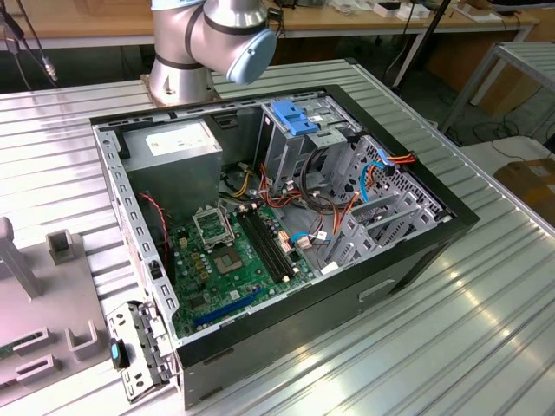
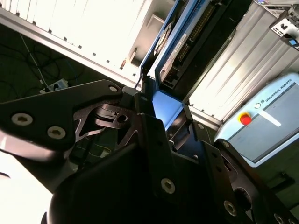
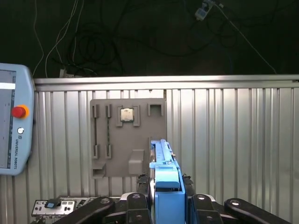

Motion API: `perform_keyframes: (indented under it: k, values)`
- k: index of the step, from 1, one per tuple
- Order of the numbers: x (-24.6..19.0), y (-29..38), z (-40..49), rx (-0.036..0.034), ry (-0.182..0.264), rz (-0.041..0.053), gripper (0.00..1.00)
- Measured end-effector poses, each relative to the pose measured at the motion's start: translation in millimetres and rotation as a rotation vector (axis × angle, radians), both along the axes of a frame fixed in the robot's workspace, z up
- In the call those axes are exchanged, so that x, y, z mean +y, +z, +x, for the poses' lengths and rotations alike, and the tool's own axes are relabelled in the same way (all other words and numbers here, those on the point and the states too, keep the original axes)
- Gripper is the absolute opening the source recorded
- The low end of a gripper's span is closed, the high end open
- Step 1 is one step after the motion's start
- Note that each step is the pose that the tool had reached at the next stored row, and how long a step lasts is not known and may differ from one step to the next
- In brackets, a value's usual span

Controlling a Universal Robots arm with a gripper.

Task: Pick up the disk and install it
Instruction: 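Pick up the disk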

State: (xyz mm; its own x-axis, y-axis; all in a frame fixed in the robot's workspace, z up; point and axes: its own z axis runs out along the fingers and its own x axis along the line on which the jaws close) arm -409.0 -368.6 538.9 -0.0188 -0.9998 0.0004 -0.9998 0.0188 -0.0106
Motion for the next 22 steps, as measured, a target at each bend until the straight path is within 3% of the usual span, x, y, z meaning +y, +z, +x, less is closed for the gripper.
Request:
perform_keyframes:
  k: [2, 7, 15, 22]
  values:
    - [0.0, -0.2, 15.6, 0.0001, 0.0, -0.0001, 0.37]
    - [0.0, -0.5, 34.5, 0.0002, 0.0, -0.0004, 0.37]
    - [0.0, -1.4, 85.5, 0.0002, 0.0, -0.0004, 0.37]
    - [0.0, -2.0, 113.1, 0.0002, 0.0, -0.0004, 0.37]
